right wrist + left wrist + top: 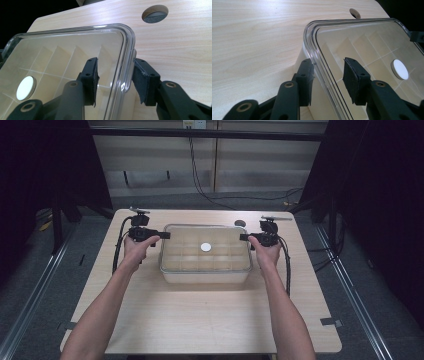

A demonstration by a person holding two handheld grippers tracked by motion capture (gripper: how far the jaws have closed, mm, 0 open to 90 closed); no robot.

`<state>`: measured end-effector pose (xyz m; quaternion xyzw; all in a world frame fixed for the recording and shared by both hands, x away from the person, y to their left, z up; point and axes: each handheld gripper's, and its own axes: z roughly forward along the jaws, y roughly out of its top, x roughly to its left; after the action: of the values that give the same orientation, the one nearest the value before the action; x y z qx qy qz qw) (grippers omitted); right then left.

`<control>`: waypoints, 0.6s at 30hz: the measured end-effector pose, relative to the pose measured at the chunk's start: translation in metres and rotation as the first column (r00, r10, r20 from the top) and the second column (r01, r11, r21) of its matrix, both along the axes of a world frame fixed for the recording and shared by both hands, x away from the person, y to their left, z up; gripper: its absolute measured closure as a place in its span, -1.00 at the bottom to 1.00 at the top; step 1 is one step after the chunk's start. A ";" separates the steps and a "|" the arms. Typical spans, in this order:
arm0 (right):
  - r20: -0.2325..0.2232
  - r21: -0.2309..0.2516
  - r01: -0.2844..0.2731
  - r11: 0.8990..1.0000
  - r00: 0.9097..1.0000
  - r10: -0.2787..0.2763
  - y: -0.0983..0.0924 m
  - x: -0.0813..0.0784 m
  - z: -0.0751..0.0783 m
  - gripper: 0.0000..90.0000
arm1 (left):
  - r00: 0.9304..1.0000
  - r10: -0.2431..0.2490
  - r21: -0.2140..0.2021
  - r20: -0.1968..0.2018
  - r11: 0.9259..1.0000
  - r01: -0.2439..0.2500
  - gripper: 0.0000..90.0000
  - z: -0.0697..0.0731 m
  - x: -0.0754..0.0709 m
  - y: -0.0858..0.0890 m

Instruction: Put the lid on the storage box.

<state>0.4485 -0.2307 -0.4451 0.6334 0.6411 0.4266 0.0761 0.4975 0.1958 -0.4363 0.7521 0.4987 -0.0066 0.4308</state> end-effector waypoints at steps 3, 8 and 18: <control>0.004 -0.002 -0.002 1.000 1.000 0.002 -0.001 0.000 0.000 0.26 | 1.000 -0.007 -0.005 -0.008 1.000 0.007 0.31 -0.003 0.001 0.000; 0.013 0.007 0.000 1.000 1.000 0.000 -0.002 -0.001 -0.002 0.27 | 1.000 -0.003 -0.010 -0.019 1.000 0.003 0.28 -0.006 0.002 -0.001; 0.015 0.001 0.000 1.000 1.000 0.000 -0.002 -0.001 -0.002 0.25 | 1.000 -0.010 -0.008 -0.014 1.000 0.009 0.22 -0.007 0.002 -0.003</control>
<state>0.4476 -0.2330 -0.4469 0.6302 0.6402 0.4318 0.0806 0.4990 0.1926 -0.4435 0.7528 0.4980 -0.0157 0.4302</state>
